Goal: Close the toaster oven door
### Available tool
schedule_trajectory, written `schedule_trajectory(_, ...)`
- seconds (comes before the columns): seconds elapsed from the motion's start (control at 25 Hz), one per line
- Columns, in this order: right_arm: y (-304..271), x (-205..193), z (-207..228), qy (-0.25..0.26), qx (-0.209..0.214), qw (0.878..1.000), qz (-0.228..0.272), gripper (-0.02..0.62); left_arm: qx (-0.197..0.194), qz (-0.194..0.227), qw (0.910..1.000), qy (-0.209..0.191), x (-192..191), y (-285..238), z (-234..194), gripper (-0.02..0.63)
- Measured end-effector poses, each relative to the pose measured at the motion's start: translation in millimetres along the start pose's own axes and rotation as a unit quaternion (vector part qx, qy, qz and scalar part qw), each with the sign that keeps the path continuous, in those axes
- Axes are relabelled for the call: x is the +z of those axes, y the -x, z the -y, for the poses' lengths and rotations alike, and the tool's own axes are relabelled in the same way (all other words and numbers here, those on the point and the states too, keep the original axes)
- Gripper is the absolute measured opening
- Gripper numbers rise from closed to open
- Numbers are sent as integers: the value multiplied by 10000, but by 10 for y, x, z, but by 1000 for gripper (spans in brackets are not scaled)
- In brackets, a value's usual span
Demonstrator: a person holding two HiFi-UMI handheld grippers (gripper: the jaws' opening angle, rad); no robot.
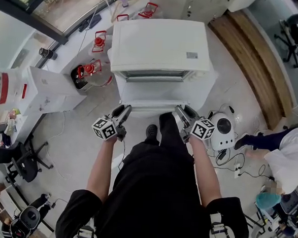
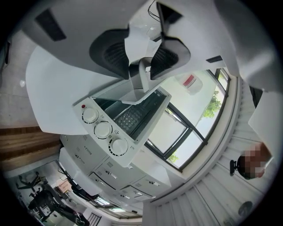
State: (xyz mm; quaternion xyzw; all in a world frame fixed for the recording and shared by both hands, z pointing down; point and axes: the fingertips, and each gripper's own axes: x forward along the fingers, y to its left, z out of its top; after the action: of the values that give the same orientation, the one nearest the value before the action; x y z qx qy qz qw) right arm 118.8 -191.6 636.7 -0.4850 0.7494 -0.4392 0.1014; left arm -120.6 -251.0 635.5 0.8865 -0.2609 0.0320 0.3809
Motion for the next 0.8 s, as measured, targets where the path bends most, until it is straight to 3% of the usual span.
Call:
schedule_trajectory(0.44,-86,297,-121,-124,176,9993,291,170,-186,541,9980,278,326,-46,34,132)
schedule_trajectory(0.8,-137,404,-180,-166,183,9994,247,170,-408,697,9932,841,449,-67,19,135)
